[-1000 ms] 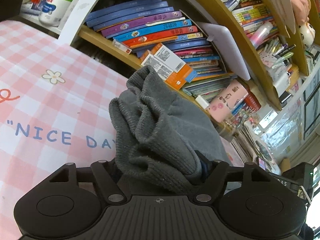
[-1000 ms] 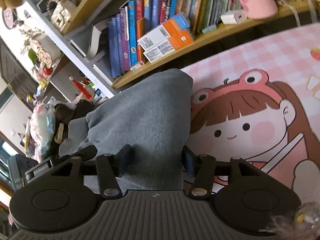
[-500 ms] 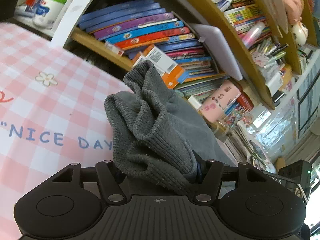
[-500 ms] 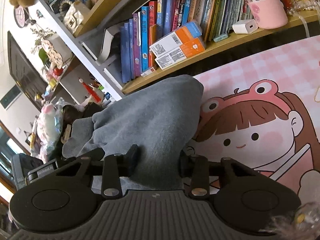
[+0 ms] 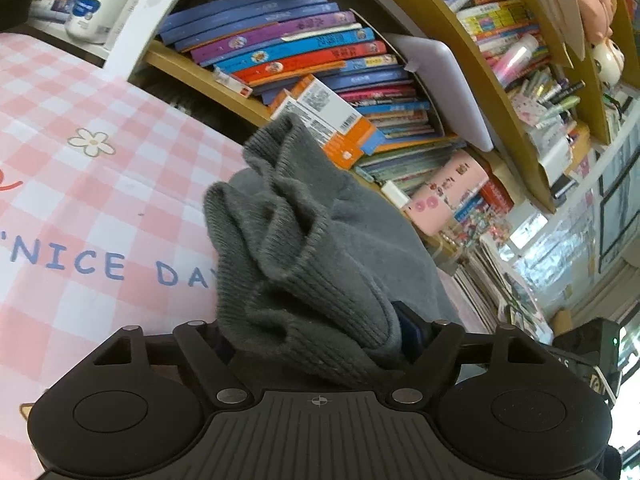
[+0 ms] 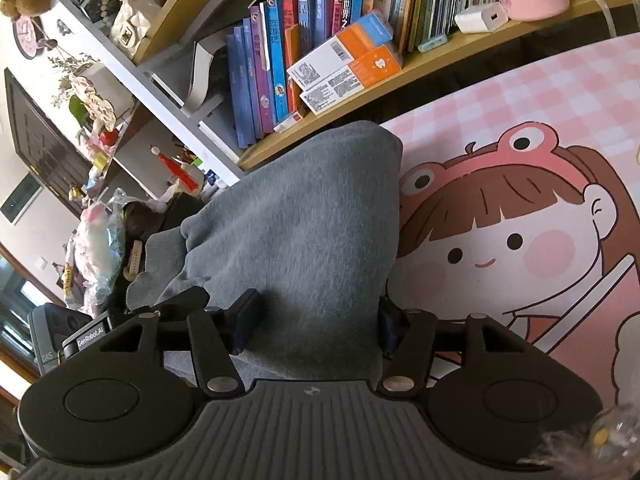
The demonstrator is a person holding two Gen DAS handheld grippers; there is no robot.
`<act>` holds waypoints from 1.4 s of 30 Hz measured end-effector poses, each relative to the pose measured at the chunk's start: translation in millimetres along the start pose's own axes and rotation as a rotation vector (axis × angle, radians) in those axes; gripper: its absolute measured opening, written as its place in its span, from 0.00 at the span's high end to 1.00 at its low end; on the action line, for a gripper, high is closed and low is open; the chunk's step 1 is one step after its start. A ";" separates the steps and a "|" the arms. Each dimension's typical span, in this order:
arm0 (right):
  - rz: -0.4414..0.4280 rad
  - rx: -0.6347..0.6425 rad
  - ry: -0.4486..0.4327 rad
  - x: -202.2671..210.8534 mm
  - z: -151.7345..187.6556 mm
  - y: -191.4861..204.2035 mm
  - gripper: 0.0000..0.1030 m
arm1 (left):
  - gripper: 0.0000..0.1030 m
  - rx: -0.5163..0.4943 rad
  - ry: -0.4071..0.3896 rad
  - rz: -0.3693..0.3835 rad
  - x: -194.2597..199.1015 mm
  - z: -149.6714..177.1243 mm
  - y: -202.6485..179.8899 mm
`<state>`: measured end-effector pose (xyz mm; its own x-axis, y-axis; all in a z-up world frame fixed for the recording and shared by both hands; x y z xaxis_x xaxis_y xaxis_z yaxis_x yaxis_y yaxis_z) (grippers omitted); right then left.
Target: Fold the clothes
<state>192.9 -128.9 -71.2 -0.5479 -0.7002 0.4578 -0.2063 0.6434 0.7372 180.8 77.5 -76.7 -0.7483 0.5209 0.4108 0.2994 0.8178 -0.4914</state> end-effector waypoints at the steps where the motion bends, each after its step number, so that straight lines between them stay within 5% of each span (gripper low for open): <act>1: 0.001 0.007 -0.002 0.6 0.1 1.2 0.51 | 0.28 -0.004 -0.007 0.003 1.1 -0.7 -1.1; 5: 0.003 0.057 -0.039 6.8 -2.6 10.0 0.64 | 0.41 -0.020 -0.037 0.013 5.8 -3.9 -5.2; 22: -0.042 0.167 -0.125 16.5 -23.0 29.9 0.66 | 0.42 -0.099 -0.104 0.025 10.6 -24.6 -21.9; 42: 0.037 0.162 -0.211 -35.7 -112.2 -3.0 0.66 | 0.42 -0.083 -0.079 0.019 -91.5 -92.5 1.9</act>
Point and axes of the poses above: each gripper's, at about its wrist camera, not at the fingertips, and x roughly against the way its jaws point, y to its left, z to its underside, the point moved 10 cm from there along -x, roughly the way its jaws point, and after that the axes turned 10 degrees about -x, right-handed, at the moved point
